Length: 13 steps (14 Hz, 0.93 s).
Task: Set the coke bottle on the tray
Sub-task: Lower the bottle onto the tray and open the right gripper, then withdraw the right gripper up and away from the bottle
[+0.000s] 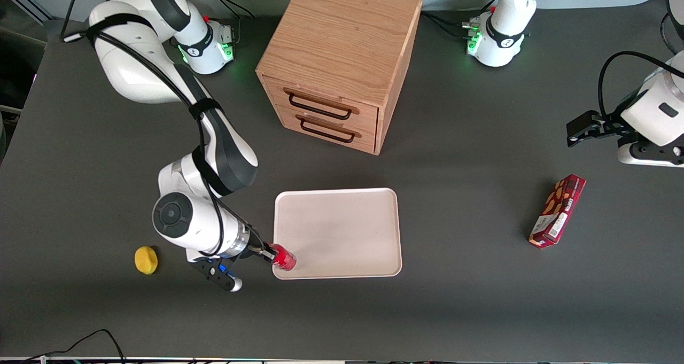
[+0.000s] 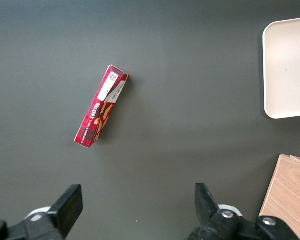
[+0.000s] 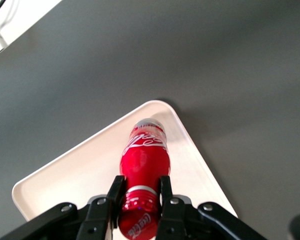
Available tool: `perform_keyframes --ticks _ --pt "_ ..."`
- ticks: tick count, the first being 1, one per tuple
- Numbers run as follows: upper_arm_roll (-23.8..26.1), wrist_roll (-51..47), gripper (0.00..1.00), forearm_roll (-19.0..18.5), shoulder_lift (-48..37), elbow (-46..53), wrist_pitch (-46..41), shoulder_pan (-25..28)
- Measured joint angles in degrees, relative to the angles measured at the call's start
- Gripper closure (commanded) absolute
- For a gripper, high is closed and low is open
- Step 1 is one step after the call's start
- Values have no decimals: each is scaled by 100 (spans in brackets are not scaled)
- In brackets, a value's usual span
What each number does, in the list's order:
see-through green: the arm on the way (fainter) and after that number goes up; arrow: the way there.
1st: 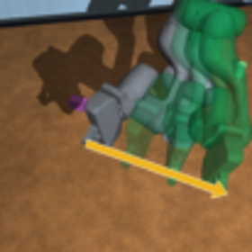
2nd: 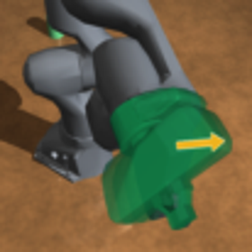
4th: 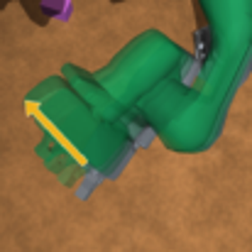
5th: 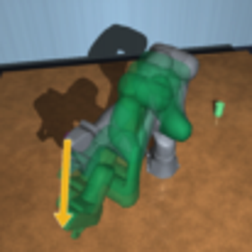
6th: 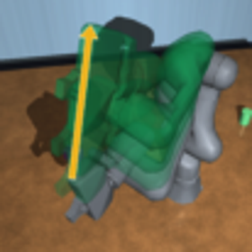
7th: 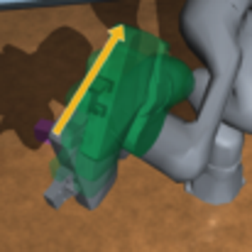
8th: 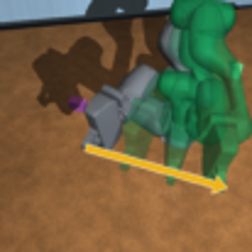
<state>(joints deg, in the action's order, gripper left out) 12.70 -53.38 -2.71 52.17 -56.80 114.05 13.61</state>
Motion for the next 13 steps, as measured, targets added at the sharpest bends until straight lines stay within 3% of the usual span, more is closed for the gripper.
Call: perform_keyframes --ticks 1,5,8,13 --pt "0 -14 1 -68 63 17 41 8" --pt "13 -38 0 -185 84 168 -62 42" --pt "147 -27 0 -243 -128 405 -727 -2" --pt "564 987 0 -328 -1915 337 -2818 -513"
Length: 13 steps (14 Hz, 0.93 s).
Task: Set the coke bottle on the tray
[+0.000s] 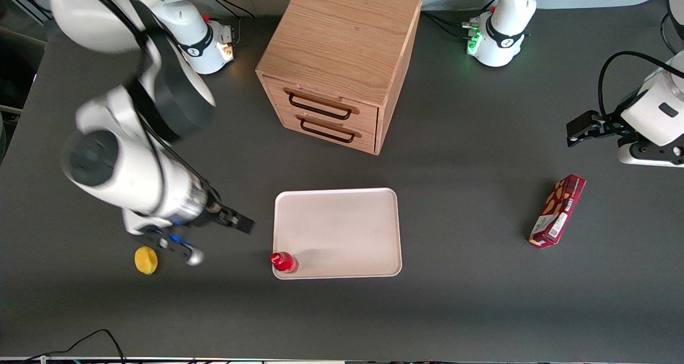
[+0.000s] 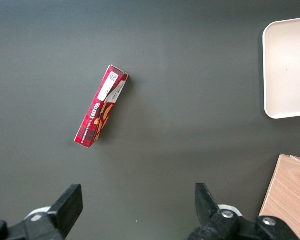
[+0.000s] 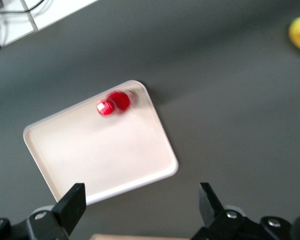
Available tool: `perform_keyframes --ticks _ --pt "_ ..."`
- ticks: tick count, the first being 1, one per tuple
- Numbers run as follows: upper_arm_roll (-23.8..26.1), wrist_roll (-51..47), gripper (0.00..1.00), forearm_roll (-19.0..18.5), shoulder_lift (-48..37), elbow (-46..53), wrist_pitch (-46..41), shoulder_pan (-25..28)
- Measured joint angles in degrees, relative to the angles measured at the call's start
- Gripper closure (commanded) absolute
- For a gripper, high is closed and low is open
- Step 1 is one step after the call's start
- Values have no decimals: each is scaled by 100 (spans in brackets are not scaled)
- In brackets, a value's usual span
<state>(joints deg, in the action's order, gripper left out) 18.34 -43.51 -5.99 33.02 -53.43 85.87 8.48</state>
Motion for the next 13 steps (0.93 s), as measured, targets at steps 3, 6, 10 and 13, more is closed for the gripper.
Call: perform_keyframes --ticks 3,6,10,13 --pt "-70 1144 0 59 -1380 -929 -713 -404" --pt "-1046 2518 0 583 -2825 -2589 -695 -555" --pt "-1822 3307 0 704 -4276 -5009 241 -684" --pt "-1810 3303 0 704 -4764 -5933 688 -652"
